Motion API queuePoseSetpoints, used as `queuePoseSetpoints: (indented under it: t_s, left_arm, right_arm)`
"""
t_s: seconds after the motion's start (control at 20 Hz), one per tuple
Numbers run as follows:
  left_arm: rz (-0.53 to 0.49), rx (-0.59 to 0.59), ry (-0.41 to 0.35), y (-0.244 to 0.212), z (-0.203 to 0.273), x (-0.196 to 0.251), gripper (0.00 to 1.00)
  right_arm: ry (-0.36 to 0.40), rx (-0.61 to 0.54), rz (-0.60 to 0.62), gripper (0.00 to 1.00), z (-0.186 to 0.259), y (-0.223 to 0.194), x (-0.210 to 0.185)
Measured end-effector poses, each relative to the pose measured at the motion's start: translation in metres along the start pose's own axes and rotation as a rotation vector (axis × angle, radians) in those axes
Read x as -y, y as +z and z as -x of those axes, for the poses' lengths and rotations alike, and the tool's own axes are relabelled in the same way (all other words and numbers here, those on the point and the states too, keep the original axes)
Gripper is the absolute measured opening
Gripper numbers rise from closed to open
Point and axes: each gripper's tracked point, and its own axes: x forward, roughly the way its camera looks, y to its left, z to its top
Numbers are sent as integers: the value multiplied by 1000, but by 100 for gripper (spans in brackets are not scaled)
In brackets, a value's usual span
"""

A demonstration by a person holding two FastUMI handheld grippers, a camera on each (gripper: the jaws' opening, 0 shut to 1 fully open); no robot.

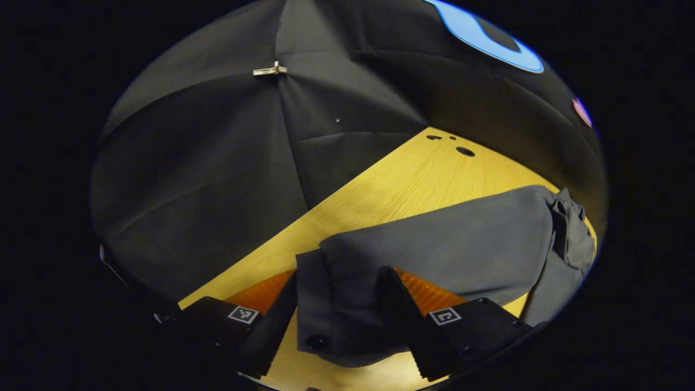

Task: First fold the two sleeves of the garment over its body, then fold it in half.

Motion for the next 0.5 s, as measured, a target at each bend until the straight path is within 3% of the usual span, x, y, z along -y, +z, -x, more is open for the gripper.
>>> queuePoseSetpoints:
  t_s: [0.1,0.2,0.45,0.5]
  left_arm:
    - [-12,1,-14,-1,-2,7,80]
    - [-33,-4,-39,0,-1,13,72]
    - [-59,-11,-94,0,2,28,10]
    - [-72,-13,-99,-2,2,29,8]
  right_arm:
    - [-33,-11,-42,98,17,-13,11]
    - [-86,-19,-74,98,36,-27,30]
    - [-157,-34,-157,99,62,-53,59]
    - [-167,-38,-175,99,62,-55,63]
